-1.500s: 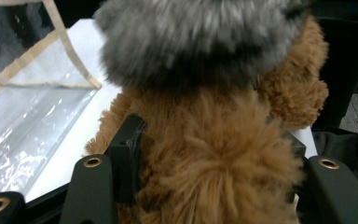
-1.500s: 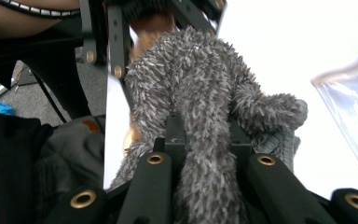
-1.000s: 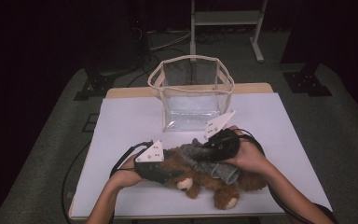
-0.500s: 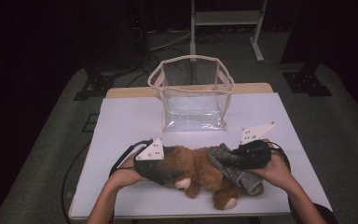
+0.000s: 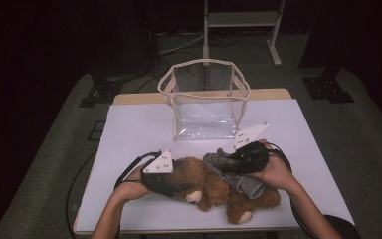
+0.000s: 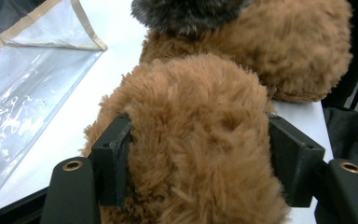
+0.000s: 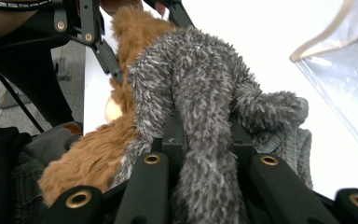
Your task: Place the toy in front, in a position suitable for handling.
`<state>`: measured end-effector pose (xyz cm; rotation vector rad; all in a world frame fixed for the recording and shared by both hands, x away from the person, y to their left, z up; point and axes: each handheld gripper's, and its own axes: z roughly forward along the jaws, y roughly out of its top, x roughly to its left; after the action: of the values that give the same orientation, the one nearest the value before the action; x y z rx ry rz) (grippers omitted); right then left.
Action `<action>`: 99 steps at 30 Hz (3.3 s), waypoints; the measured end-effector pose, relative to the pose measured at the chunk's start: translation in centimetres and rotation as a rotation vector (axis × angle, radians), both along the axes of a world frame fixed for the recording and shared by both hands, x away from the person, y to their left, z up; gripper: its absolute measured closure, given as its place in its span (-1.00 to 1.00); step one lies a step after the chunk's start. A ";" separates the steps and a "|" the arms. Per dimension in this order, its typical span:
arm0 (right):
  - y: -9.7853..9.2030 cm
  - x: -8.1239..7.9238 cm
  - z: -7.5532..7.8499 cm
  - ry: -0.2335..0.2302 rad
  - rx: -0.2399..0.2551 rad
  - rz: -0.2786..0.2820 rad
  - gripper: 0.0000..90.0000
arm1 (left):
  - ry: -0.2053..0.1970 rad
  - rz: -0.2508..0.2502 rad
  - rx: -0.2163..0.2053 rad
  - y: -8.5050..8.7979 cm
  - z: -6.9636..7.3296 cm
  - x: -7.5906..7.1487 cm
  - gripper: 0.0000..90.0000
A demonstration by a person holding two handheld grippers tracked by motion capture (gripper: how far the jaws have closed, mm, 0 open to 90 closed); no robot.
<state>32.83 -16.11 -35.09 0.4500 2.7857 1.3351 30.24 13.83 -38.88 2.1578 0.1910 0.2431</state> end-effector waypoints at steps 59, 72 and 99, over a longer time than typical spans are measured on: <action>-2.0 -1.8 -1.5 0.024 0.096 0.024 0.63 | 0.027 -0.010 -0.024 -0.2 0.9 0.3 -0.35; -4.1 -0.4 -1.9 0.032 0.117 -0.127 0.64 | 0.055 -0.074 0.027 0.6 1.0 -0.2 -0.06; -2.2 -1.5 -1.8 0.032 0.096 -0.013 0.64 | 0.106 -0.009 -0.037 0.0 0.3 1.1 -0.43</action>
<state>31.30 -18.31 -36.94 0.4959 2.7476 1.4768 31.36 13.83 -38.56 2.1358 0.2442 0.1189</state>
